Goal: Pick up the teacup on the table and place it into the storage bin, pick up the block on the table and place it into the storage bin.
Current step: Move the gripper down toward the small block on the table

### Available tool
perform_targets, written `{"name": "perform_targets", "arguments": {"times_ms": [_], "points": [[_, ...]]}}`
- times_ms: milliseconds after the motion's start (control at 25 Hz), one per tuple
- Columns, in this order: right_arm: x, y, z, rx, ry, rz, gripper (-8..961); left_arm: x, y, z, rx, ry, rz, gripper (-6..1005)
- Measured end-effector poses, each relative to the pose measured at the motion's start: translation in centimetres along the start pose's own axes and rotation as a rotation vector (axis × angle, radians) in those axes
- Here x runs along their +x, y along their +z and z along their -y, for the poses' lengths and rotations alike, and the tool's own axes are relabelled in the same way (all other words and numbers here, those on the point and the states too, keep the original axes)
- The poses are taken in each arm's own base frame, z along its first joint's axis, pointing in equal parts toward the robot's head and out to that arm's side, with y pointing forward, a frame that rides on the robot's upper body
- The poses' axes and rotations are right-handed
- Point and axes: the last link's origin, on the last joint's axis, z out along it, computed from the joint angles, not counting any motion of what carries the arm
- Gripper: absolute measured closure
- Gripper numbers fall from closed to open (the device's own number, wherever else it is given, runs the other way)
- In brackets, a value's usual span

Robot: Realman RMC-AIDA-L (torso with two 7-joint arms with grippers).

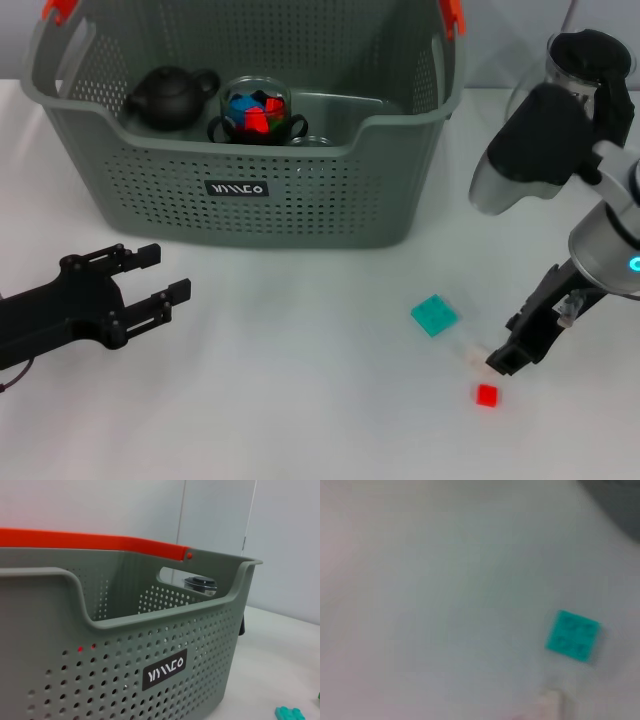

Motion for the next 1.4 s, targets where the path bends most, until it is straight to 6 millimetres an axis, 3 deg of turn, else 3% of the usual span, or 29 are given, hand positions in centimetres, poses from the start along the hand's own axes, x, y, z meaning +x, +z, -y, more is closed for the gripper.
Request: {"name": "perform_targets", "arguments": {"times_ms": [120,960,1400], "points": [[-0.2,1.1,-0.2,0.041,-0.080,-0.018,405,0.0,0.0,0.0,0.002,0.000,-0.001,385],[-1.0,3.1,-0.5,0.058,-0.125,0.000,405,-0.2,-0.1,0.1,0.016,-0.005,0.007,385],[-1.3,3.2,-0.7,0.076,-0.144,-0.006,410,-0.3,-0.3,0.1,0.018,-0.009,0.009,386]]}}
